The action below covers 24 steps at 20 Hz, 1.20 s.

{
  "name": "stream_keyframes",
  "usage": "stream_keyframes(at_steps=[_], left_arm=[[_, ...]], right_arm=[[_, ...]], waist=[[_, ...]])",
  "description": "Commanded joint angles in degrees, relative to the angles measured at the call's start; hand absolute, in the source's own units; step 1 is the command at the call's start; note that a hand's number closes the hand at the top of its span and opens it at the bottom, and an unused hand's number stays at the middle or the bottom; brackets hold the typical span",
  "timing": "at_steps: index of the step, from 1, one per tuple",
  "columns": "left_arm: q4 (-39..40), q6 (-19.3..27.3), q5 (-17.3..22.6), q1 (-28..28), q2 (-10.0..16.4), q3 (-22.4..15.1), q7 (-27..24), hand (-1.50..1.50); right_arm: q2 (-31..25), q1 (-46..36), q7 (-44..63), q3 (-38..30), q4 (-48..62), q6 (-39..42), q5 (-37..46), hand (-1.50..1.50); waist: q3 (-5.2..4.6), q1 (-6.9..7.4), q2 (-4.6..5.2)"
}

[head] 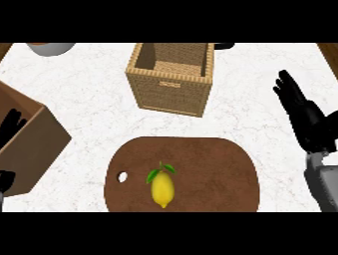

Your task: Pick the lemon from the cutting board and place it in the basket

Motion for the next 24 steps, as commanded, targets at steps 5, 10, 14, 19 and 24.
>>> stream_keyframes(at_steps=[5,10,14,19,24], left_arm=[[3.1,-5.7,-1.9,1.7,-1.7,-7.3,3.7,0.00],[1.5,-8.2,-3.9,2.3,-2.1,-11.8,7.0,0.00],[2.4,-7.8,-4.7,3.2,-2.1,-10.9,8.8,0.00],[0.9,-7.2,-5.4,6.8,-1.8,-9.0,9.1,0.00],[-0.4,-7.3,-5.7,9.4,-2.5,-8.2,9.3,0.00]], right_arm=[[16.7,-11.5,-1.3,15.8,-5.1,4.9,-1.9,1.50],[18.6,-15.7,-2.4,34.4,-5.6,7.3,2.4,1.50],[18.7,-15.8,1.7,44.7,-5.4,-4.4,12.2,-1.50],[15.2,-26.7,14.9,44.4,-2.5,-7.0,28.8,-1.50],[13.5,-38.2,30.6,45.0,-5.2,1.5,35.3,-1.50]], waist=[[-0.02,2.69,1.44],[-0.07,4.10,1.07],[-0.20,1.41,0.24],[-0.51,-1.30,-0.91],[-0.50,-2.39,-1.25]])
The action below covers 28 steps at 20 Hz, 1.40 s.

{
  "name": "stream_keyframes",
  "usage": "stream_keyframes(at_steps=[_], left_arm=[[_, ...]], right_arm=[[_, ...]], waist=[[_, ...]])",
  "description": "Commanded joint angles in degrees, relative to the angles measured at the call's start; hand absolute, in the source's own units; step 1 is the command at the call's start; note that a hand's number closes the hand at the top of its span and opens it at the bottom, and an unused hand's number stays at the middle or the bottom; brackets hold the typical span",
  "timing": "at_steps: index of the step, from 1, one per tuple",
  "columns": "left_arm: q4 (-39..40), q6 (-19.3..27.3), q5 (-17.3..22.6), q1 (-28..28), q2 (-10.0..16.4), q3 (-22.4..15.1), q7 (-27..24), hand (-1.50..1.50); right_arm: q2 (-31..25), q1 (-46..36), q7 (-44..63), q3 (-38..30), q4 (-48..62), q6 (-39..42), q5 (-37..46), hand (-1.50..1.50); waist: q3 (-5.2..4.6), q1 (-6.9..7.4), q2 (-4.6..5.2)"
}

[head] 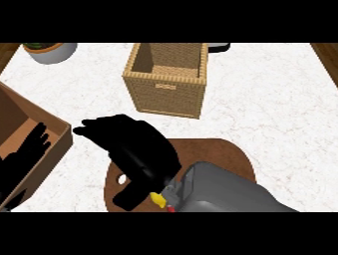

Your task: Pick the lemon from the cutting board and place it in the basket

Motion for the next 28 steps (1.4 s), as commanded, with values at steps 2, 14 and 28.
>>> stream_keyframes(at_steps=[2,14,28], left_arm=[[5.5,-0.8,-0.2,3.8,-2.9,-3.6,1.7,0.00],[3.2,-0.4,-2.9,7.1,-4.9,-2.5,1.3,0.00],[3.6,-2.6,-3.8,7.0,-6.6,-1.5,1.3,0.00]], right_arm=[[-1.5,-12.9,14.9,-0.6,-2.2,10.4,4.7,-1.50],[-4.1,-25.3,36.5,-9.0,-6.3,41.7,-18.5,-1.50],[-8.6,-27.1,41.9,-8.3,-8.2,39.9,-29.9,-1.50]], waist=[[-1.70,-1.57,0.89],[-1.52,-1.90,1.42],[-1.34,-1.33,1.91]])
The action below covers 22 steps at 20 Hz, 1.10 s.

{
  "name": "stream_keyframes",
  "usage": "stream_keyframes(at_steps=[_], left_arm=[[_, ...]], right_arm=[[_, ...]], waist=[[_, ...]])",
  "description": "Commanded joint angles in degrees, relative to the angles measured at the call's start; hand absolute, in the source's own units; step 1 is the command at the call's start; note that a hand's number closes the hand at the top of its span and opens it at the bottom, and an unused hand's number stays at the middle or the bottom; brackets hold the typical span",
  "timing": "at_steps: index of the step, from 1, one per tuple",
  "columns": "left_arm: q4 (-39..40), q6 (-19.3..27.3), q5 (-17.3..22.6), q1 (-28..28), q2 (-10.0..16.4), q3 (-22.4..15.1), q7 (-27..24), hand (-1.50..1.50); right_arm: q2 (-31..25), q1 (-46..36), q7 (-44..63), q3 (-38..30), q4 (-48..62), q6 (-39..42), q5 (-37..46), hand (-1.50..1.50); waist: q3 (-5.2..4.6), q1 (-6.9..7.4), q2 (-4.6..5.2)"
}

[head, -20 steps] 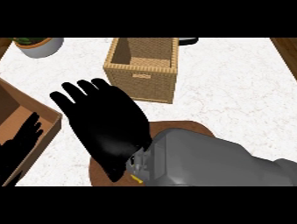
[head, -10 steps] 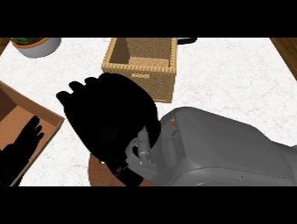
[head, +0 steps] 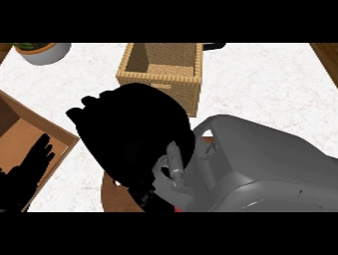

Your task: Pick the lemon from the cutting board and place it in the basket

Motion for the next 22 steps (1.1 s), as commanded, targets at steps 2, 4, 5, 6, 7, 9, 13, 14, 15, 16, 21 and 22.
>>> stream_keyframes(at_steps=[2,4,5,6,7,9,13,14,15,16,21,22], left_arm=[[8.5,-2.2,0.2,1.2,-1.5,-2.1,1.1,0.00],[7.0,-1.1,-1.3,2.4,-3.3,-3.8,0.4,0.00],[7.4,-2.0,-1.0,1.2,-1.9,-2.5,1.2,0.00],[7.7,-2.8,0.0,1.1,-2.7,-2.5,0.3,0.00],[9.4,-2.7,-0.6,1.8,-2.9,-1.7,-2.0,0.00],[8.2,-2.1,-1.6,0.6,-3.1,-2.9,0.8,0.00],[8.1,-1.8,-2.0,1.1,-3.8,-2.4,0.1,0.00],[9.4,-2.1,-2.8,0.4,-4.1,-3.0,-0.2,0.00],[9.0,-1.7,-2.3,0.2,-4.6,-2.5,-0.1,0.00],[8.6,-1.8,-2.6,0.5,-4.6,-3.2,0.8,0.00],[8.9,-3.5,-1.9,1.7,-4.7,-2.4,-0.5,0.00],[8.4,-2.1,-2.3,-0.5,-5.0,-2.1,1.8,0.00]], right_arm=[[1.7,1.8,8.6,3.4,-2.2,-0.8,-0.4,-1.50],[1.9,4.0,7.7,4.3,-3.1,-3.4,1.7,-1.50],[1.1,3.7,8.9,3.3,-3.7,-2.5,0.3,-1.50],[1.5,3.9,8.3,4.3,-3.8,-3.1,1.8,-1.50],[1.9,5.7,7.8,5.4,-4.4,-4.1,2.5,-1.50],[1.7,7.3,6.0,6.7,-4.0,-4.4,4.8,-1.50],[1.4,10.8,4.3,11.8,-2.9,-5.7,9.9,-1.50],[2.1,9.1,5.3,10.7,-1.9,-4.7,9.1,-1.50],[2.1,10.7,5.0,12.4,-1.1,-5.0,10.1,-1.50],[4.4,9.3,7.2,12.6,-0.5,-5.3,9.7,-1.50],[2.1,15.2,3.6,14.6,-2.8,-6.5,12.8,-1.50],[1.7,16.1,1.4,15.5,-0.6,-6.8,14.4,-1.50]], waist=[[-1.60,0.09,1.07],[-1.53,0.65,1.14],[-1.53,0.44,1.09],[-1.56,0.70,1.17],[-1.58,0.71,1.23],[-1.52,0.88,1.39],[-1.52,1.11,1.55],[-1.57,1.01,1.54],[-1.57,1.04,1.59],[-1.60,1.13,1.43],[-1.54,1.14,1.41],[-1.50,1.26,1.64]])
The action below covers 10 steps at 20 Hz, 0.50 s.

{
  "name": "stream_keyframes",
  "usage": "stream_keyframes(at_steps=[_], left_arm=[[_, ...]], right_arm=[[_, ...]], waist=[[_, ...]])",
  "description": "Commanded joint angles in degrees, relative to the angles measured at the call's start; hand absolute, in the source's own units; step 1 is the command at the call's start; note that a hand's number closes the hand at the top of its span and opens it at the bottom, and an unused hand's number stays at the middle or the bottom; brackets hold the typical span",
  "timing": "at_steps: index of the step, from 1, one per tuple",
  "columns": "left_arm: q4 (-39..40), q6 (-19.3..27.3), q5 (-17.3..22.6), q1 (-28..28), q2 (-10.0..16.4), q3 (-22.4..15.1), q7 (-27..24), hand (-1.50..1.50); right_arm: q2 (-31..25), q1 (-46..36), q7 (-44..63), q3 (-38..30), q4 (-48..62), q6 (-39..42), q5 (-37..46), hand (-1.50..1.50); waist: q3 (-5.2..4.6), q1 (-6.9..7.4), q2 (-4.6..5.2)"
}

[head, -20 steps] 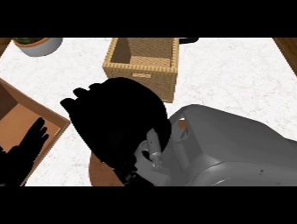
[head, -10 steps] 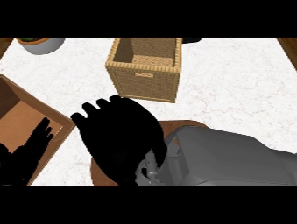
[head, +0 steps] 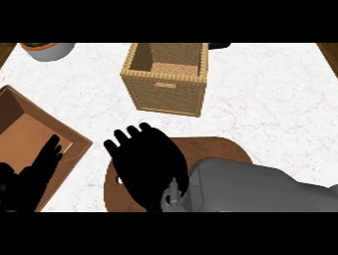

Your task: Pick the lemon from the cutting board and place it in the basket

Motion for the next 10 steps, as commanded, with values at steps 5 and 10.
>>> stream_keyframes(at_steps=[5,10], left_arm=[[10.9,-3.2,0.5,0.4,-1.1,-0.6,-1.4,0.00],[10.1,-2.5,0.0,1.0,-2.1,-1.0,-0.7,0.00]], right_arm=[[1.7,4.1,1.2,2.0,1.1,-1.9,5.8,-1.50],[0.9,9.2,-0.8,5.6,1.0,-4.1,10.6,-1.50]], waist=[[-1.72,0.30,1.09],[-1.67,0.25,1.13]])
